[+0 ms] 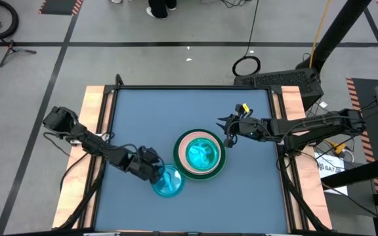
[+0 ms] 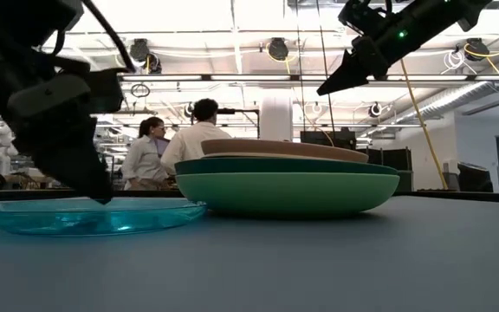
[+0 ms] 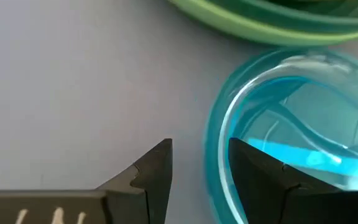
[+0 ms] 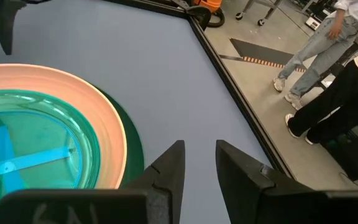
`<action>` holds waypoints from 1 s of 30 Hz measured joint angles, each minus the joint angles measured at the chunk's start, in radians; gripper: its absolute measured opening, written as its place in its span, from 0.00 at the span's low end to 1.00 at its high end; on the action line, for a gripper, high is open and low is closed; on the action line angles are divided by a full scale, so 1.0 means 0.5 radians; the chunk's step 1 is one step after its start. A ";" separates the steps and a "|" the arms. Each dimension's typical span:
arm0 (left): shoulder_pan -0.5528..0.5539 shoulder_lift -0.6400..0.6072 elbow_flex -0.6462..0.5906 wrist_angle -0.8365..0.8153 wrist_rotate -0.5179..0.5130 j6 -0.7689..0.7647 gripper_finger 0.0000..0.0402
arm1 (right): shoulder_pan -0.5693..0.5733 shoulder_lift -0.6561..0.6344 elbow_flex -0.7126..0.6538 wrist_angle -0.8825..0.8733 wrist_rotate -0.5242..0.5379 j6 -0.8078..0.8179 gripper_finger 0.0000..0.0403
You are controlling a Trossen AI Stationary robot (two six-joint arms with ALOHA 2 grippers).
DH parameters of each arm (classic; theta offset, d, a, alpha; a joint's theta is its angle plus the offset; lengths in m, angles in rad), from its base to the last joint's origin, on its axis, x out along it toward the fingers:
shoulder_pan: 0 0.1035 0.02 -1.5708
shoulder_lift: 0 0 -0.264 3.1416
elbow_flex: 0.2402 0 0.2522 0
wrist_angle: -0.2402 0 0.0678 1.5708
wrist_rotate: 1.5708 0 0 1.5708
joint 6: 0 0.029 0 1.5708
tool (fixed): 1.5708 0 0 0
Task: Stack plastic plates
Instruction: Stack the blue plate on top of the blue plate
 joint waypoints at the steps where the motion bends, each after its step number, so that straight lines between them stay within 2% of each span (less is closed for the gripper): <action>1: -0.003 0.000 -0.012 -0.001 0.000 -0.010 0.41 | -0.001 0.000 0.000 0.000 0.000 0.000 0.21; 12: -0.085 0.007 -0.041 -0.007 0.002 -0.077 0.41 | 0.000 0.000 0.000 0.001 0.000 0.000 0.21; 30: -0.086 0.040 -0.040 0.004 0.049 -0.092 0.41 | -0.001 0.000 0.000 0.002 0.005 0.000 0.21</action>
